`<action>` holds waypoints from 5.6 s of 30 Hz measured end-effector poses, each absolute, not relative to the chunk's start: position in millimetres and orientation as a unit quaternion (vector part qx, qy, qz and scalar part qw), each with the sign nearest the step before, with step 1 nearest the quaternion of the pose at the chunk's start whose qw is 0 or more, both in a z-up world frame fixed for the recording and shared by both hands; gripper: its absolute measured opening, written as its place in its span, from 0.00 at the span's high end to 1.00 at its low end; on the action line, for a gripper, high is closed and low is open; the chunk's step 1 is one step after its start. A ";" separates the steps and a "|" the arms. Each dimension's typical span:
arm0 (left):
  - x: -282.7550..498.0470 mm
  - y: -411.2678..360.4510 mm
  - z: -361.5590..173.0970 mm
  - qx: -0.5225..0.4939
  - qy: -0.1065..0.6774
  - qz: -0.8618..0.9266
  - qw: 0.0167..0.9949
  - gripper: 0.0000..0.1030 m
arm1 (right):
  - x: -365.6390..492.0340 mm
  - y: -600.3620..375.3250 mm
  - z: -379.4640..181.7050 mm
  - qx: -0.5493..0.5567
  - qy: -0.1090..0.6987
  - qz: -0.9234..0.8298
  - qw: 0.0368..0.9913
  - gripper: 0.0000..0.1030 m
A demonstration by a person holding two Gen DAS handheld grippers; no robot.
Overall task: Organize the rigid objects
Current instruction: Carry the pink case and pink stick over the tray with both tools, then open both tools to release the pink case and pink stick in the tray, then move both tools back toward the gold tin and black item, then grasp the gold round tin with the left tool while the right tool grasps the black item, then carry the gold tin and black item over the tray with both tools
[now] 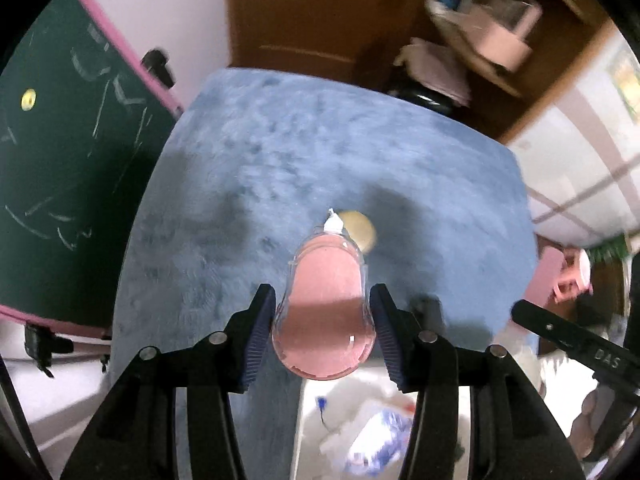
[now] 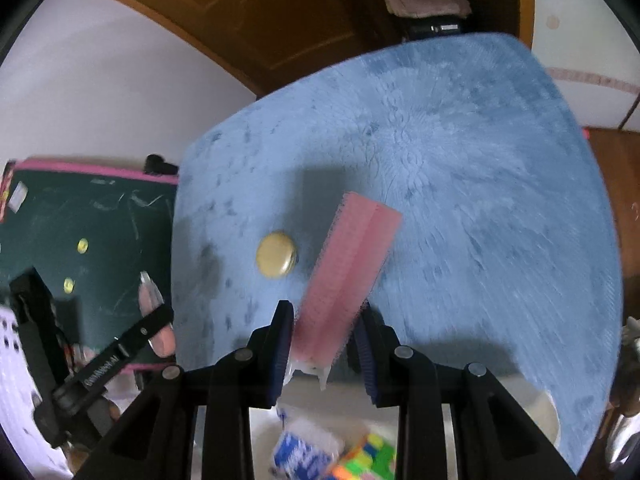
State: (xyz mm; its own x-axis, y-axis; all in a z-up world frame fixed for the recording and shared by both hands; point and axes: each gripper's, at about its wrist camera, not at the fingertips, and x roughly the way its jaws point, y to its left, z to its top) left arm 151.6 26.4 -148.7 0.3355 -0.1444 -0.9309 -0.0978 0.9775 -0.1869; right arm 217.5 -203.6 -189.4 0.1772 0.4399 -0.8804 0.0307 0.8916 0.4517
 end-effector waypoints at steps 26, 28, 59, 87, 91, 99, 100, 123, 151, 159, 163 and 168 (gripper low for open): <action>30.2 -149.6 -193.1 0.139 0.565 -0.241 0.777 0.49 | -16.8 -259.5 -227.3 0.187 0.652 0.033 0.734 0.69; 30.6 -159.6 -200.8 0.153 0.564 -0.246 0.773 0.49 | -20.2 -260.7 -230.5 0.188 0.651 0.030 0.735 0.66; 97.0 -73.5 -111.4 0.054 0.509 -0.167 0.843 0.27 | 19.7 -238.2 -177.2 0.099 0.614 0.106 0.776 0.42; 271.9 -9.3 -236.0 -0.057 0.646 -0.056 0.759 0.27 | 242.6 -177.9 -282.1 0.129 0.738 0.089 0.656 0.42; 283.1 -12.7 -260.3 -0.071 0.669 -0.050 0.738 0.27 | 243.6 -172.2 -298.2 0.123 0.750 0.080 0.645 0.42; 284.8 -25.3 -287.1 -0.047 0.691 -0.045 0.720 0.27 | 240.9 -160.8 -316.6 0.106 0.765 0.067 0.631 0.42; 284.5 -25.8 -288.9 -0.045 0.693 -0.045 0.718 0.27 | 240.6 -159.2 -317.0 0.103 0.766 0.066 0.631 0.42; 268.7 -78.9 -314.2 0.026 0.685 -0.030 0.728 0.43 | 224.5 -113.5 -319.5 0.027 0.760 0.065 0.646 0.63; 139.7 -68.4 -80.8 0.028 0.475 -0.059 0.878 0.43 | 167.6 -219.4 -137.2 0.176 0.583 0.093 0.787 0.63; 86.5 -73.2 -43.6 0.030 0.438 -0.084 0.895 0.43 | 98.3 -233.8 -70.3 0.155 0.528 0.090 0.830 0.63; 65.7 -75.7 -42.0 0.031 0.434 -0.096 0.895 0.43 | 69.6 -237.2 -57.2 0.145 0.514 0.087 0.841 0.63; 45.7 -80.6 -53.1 0.032 0.441 -0.114 0.890 0.43 | 40.2 -238.1 -54.3 0.129 0.511 0.078 0.846 0.63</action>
State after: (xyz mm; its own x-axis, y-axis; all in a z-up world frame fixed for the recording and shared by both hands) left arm 45.7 -80.6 -53.1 0.5860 -0.1743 -0.7913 0.2302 0.9722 -0.0436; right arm 40.2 -238.1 -54.3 0.4663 0.2647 -0.8441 -0.0007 0.9543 0.2989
